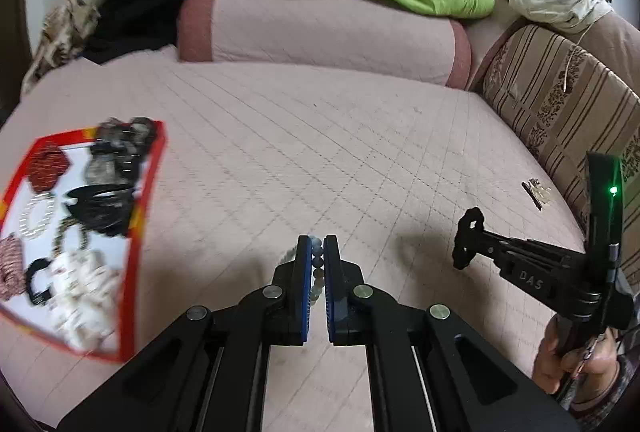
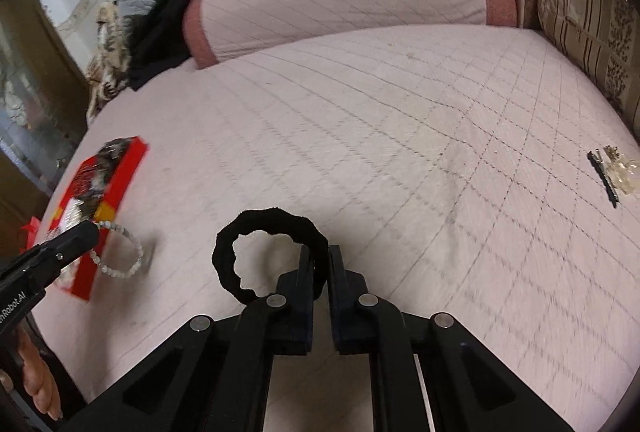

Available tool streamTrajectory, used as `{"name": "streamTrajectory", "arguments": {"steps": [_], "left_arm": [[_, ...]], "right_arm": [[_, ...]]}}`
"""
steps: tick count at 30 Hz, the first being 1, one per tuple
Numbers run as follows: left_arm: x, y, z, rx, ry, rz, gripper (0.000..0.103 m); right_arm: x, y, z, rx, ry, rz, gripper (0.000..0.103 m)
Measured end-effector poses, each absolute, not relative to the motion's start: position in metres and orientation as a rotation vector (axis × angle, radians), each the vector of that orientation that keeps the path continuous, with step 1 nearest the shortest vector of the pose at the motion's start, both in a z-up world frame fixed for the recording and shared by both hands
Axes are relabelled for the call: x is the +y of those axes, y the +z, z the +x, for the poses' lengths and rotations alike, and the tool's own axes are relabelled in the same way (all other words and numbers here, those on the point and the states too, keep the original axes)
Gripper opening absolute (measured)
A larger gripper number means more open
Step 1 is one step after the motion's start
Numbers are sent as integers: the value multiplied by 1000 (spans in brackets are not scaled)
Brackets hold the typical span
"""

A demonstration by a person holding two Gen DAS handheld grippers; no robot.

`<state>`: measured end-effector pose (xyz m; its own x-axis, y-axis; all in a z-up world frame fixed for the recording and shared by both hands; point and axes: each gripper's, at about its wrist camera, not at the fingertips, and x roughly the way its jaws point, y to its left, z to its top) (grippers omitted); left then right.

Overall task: Organize jewelry
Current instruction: 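Carry the bracelet and hair tie into the tray and open both tools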

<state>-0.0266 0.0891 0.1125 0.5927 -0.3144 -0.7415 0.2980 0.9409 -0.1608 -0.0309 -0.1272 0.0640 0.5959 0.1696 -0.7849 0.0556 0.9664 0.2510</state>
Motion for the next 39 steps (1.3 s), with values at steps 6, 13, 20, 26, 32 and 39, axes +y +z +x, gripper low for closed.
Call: {"name": "streamTrajectory", "arguments": {"steps": [6, 13, 20, 26, 32, 39], "left_arm": [[110, 132, -53, 788, -350, -30, 5], [139, 153, -70, 716, -358, -69, 5], [173, 151, -69, 713, -293, -133, 5], [206, 152, -68, 707, -246, -190, 5], [242, 158, -65, 692, -153, -226, 5], [266, 168, -47, 705, -102, -238, 5]], "right_arm": [[-93, 92, -62, 889, 126, 227, 7], [-60, 103, -89, 882, 162, 170, 7], [-46, 108, -100, 880, 188, 153, 7], [-34, 109, -104, 887, 202, 140, 7], [-24, 106, -104, 899, 221, 133, 7], [-14, 99, -97, 933, 249, 139, 7]]}}
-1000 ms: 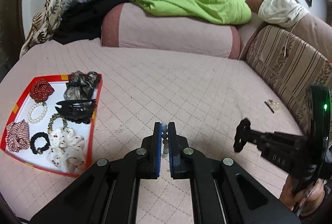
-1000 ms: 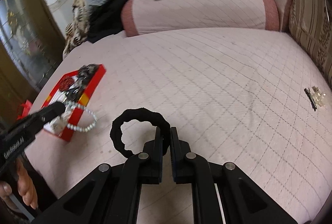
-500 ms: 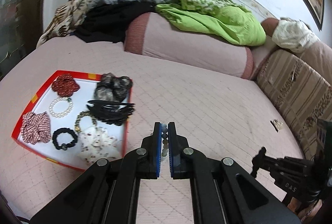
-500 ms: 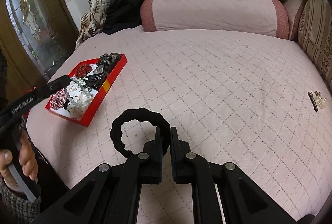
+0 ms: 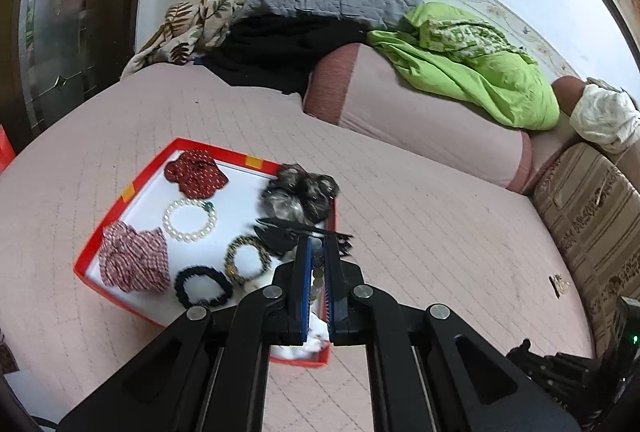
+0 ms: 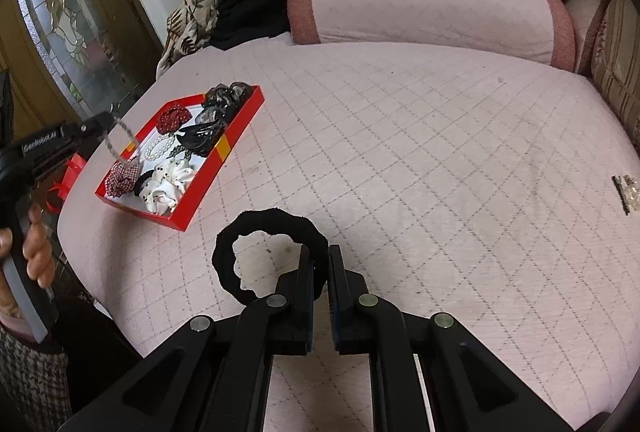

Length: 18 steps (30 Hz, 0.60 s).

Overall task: Organize jewelry
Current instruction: 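Carry the bracelet and hair tie into the tray and open both tools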

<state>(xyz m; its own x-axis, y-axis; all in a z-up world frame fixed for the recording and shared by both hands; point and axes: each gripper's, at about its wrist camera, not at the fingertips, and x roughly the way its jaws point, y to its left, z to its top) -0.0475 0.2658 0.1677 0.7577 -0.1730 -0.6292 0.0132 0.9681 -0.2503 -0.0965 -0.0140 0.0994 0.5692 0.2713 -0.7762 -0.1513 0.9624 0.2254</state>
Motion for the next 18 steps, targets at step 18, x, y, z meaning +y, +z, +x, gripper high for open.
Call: {"name": "streamTrajectory", "arguments": {"steps": [18], "left_arm": [[368, 143, 52, 797, 53, -368, 5]], "right_arm": [[65, 110, -27, 976, 402, 68, 7]]}}
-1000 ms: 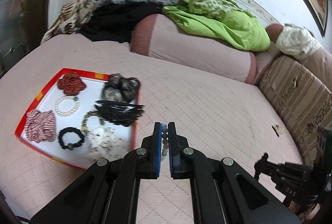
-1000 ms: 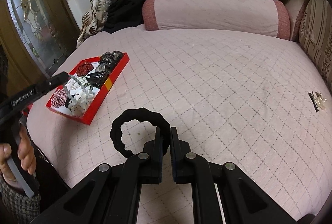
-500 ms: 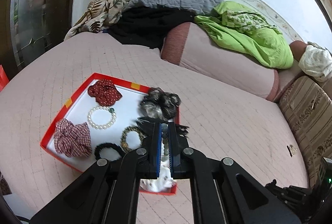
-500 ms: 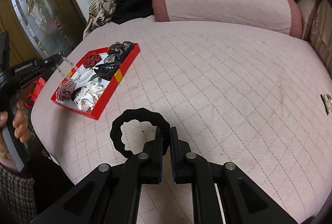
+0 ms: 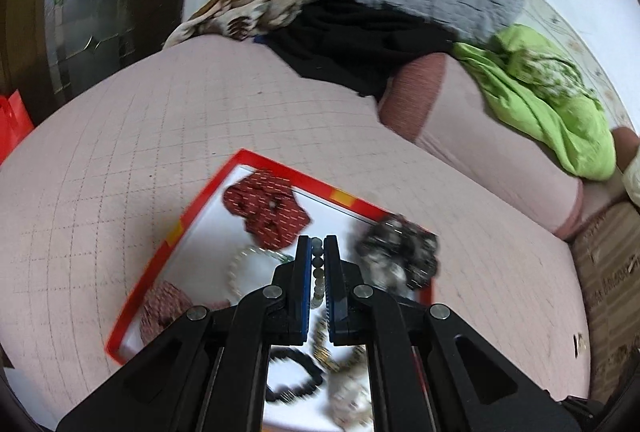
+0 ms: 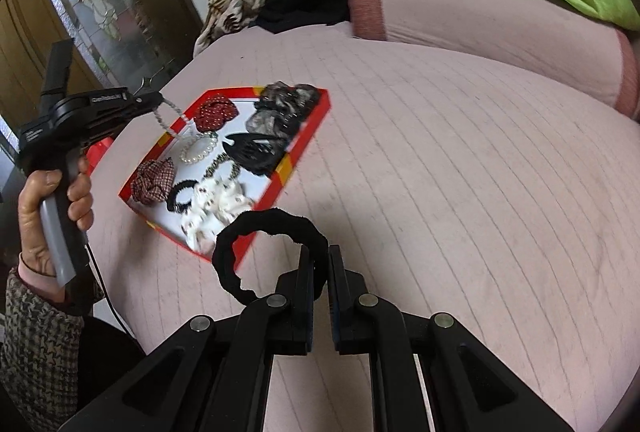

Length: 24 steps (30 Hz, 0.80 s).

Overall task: Organize jewelry
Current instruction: 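Carry the bracelet and hair tie into the tray and open both tools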

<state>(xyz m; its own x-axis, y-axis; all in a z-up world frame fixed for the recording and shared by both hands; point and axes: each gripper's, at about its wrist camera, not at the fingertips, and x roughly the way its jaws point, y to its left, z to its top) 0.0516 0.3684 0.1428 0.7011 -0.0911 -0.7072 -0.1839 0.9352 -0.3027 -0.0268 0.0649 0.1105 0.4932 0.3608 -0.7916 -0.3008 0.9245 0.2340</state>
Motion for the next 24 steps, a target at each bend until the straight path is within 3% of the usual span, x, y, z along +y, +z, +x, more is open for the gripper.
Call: {"name": "streamTrajectory", "arguments": {"steps": [6, 15, 24], "left_arm": [[400, 117, 76, 842, 67, -450, 5], [423, 95, 97, 884, 211, -362, 5], [436, 75, 113, 905, 201, -413, 6]], "right_arm": [[111, 116, 17, 968, 429, 11, 7], [194, 113, 88, 991, 498, -39, 7], [256, 71, 150, 1105, 467, -74, 8]]}}
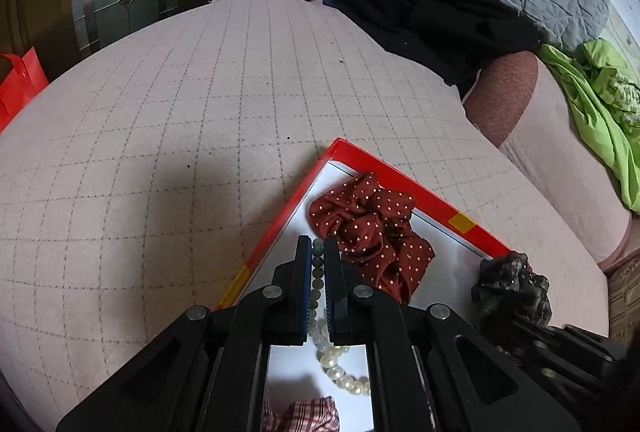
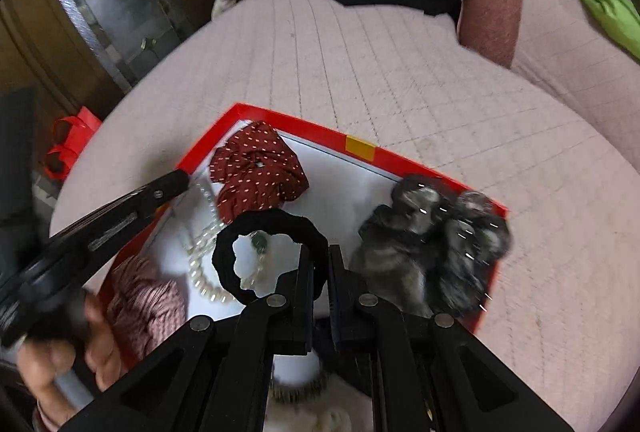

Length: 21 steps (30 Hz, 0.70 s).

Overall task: Organize jewelry
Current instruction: 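Carry the bracelet and hair tie into the tray and open both tools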

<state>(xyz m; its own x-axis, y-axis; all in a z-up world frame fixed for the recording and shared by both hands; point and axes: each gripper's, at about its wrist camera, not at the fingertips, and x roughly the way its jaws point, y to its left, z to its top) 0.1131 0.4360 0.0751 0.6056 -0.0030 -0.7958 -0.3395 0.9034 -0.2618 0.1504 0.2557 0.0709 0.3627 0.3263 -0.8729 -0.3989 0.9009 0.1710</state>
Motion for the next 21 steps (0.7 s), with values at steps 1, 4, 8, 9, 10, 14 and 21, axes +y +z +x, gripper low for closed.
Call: {"name": "streamTrajectory", "arguments": {"steps": [1, 4, 8, 9, 10, 14, 21], "left_arm": [[436, 75, 114, 906, 201, -413, 6], [435, 75, 114, 904, 204, -418, 6], [430, 76, 114, 915, 177, -417, 6], [427, 77, 114, 914, 170, -408, 8], [425, 79, 114, 910, 167, -402, 13], [419, 86, 110, 881, 166, -381, 32], [410, 100, 101, 829, 184, -344, 33]], "right_arm": [[258, 66, 154, 1116, 460, -74, 8], [264, 58, 161, 1129, 443, -83, 8], [268, 50, 169, 1136, 424, -64, 11], [267, 49, 170, 1141, 423, -56, 20], [266, 49, 170, 1140, 418, -49, 26], [259, 60, 164, 1100, 414, -40, 39], [231, 87, 138, 1053, 449, 37, 42]]}}
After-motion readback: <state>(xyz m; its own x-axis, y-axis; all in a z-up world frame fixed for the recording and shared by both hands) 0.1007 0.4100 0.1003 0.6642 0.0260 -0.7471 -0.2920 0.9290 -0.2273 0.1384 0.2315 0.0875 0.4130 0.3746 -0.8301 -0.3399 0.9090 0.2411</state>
